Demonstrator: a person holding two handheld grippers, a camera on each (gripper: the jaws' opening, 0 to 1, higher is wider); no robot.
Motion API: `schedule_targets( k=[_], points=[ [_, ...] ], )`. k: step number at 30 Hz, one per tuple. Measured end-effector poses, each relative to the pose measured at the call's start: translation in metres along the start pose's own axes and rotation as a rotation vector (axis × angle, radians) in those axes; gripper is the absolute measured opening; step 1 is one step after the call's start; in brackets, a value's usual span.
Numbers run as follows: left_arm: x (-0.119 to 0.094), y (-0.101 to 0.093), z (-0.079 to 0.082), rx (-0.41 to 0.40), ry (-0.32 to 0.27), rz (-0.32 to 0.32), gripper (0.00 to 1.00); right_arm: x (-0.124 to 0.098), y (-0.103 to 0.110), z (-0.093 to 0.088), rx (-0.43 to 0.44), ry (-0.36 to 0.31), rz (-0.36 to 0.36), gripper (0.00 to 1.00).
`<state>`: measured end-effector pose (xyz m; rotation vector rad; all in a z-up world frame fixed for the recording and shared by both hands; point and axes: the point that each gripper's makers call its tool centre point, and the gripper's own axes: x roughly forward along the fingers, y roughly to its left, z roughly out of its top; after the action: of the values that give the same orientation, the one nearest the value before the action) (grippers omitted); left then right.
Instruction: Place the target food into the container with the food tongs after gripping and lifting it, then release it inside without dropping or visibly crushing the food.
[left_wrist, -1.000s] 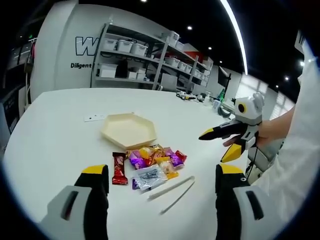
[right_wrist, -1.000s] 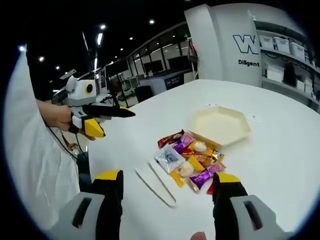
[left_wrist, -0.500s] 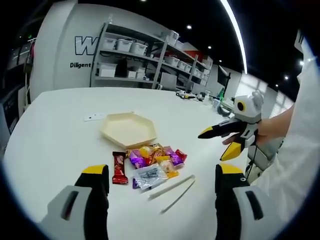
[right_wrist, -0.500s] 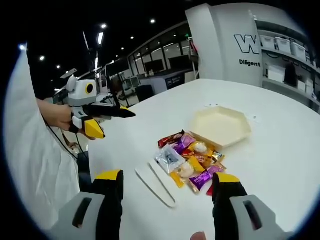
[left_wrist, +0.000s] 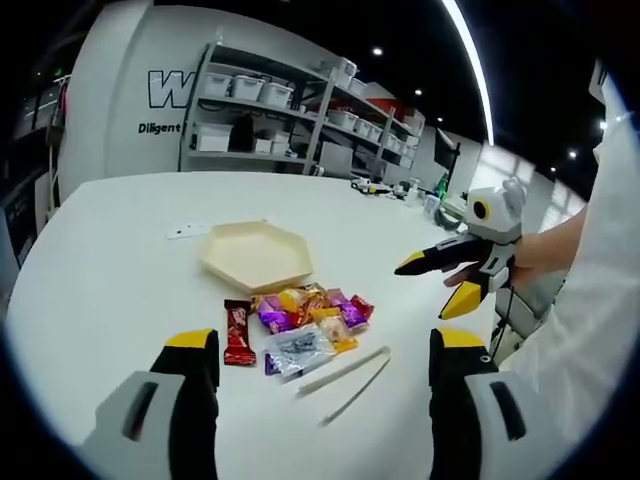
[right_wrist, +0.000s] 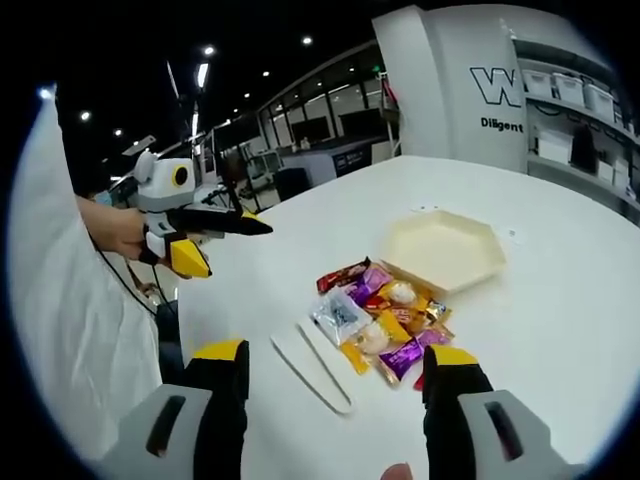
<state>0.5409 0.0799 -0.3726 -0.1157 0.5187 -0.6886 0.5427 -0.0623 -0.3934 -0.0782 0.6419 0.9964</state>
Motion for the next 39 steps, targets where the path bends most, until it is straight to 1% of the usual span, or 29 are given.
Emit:
schedule_targets(
  k=[25,37,39],
  points=[
    [0.002,-0.002,-0.007,-0.002,0.016,-0.002,0.84,0.003,0.001,-0.006,0.005,0.011,0.016,0.68],
    [0.001,-0.003,-0.015,-0.003,0.032,-0.006,0.83,0.005,0.003,-0.012,0.009,0.022,0.025,0.66],
    [0.001,-0.004,-0.018,0.002,0.041,-0.007,0.82,0.006,0.004,-0.013,0.010,0.024,0.030,0.66]
  ],
)
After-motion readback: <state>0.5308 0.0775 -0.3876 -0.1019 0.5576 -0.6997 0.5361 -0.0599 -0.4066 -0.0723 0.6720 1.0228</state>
